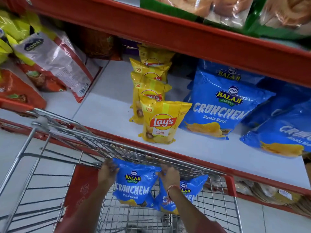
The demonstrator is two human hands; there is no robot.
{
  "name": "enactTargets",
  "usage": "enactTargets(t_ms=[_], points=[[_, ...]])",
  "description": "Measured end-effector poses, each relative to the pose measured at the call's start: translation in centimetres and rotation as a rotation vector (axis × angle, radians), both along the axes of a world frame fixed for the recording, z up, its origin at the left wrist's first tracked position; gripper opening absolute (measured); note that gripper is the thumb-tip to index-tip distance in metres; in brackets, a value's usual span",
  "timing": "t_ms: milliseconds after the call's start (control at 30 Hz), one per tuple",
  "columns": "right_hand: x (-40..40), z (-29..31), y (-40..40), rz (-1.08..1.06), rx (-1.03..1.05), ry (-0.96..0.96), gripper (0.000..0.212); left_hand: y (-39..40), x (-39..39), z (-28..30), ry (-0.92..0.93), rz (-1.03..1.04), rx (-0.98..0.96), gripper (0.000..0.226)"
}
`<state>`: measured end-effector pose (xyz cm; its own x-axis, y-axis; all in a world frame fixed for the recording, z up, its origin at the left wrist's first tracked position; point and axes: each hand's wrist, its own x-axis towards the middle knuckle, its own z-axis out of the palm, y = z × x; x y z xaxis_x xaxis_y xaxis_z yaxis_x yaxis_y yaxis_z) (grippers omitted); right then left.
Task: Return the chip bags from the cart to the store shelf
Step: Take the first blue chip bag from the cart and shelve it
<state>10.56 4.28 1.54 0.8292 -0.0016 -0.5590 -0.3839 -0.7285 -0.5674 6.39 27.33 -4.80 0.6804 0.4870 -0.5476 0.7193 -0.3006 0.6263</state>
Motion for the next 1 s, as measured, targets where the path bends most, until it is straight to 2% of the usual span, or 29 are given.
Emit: enactTargets(t_ms=[33, 133, 167, 233, 333, 433, 500, 600, 900, 1000], points=[[-0.1, 0.0, 0.0, -0.015, -0.015, -0.008, 0.031, 0.0, -0.2, -0.8, -0.015, 0.025, 0.024, 0.02], [-0.7, 0.2, -0.1, -0.065, -0.03, -0.039, 0.015, -0.6, -0.8, -1.3, -0.024, 0.141, -0.011, 0.057], [-0.9, 0.3, -0.1, -0.069, -0.017, -0.059, 0.014, -1.0, -0.8, -0.6, -0.038, 0.177, -0.028, 0.058], [-1.6, 0.8, -0.3, -0.04, 0.035, -0.09, 0.02, -1.4, -0.8, 0.4, -0.101, 0.263, -0.114, 0.044], [-3.2, 1.4, -0.9, 0.019, 0.121, -0.148, 0.042, -0.9, -1.0, 0.5, -0.206, 0.39, -0.275, 0.031], [-5.3, 2.6, -2.3, 0.005, 0.204, -0.18, 0.044, -0.1, -1.7, 2.0, -0.271, 0.432, -0.292, 0.013], [-6.5, 4.3, -3.4, -0.01, 0.259, -0.193, 0.031, -0.1, -2.5, 4.2, -0.357, 0.4, -0.308, 0.011], [-7.1, 7.8, -4.9, -0.039, 0.362, -0.262, 0.015, -1.2, -3.6, 9.1, -0.516, 0.357, -0.232, 0.016], [-4.0, 20.7, -11.4, -0.119, 0.527, -0.692, 0.009, -7.8, -1.4, 25.7, -0.901, 0.195, -0.244, 0.009], [-2.4, 24.1, -14.0, -0.211, 0.651, -0.794, 0.009, -10.7, 0.3, 29.3, -0.979, 0.148, -0.327, 0.015]])
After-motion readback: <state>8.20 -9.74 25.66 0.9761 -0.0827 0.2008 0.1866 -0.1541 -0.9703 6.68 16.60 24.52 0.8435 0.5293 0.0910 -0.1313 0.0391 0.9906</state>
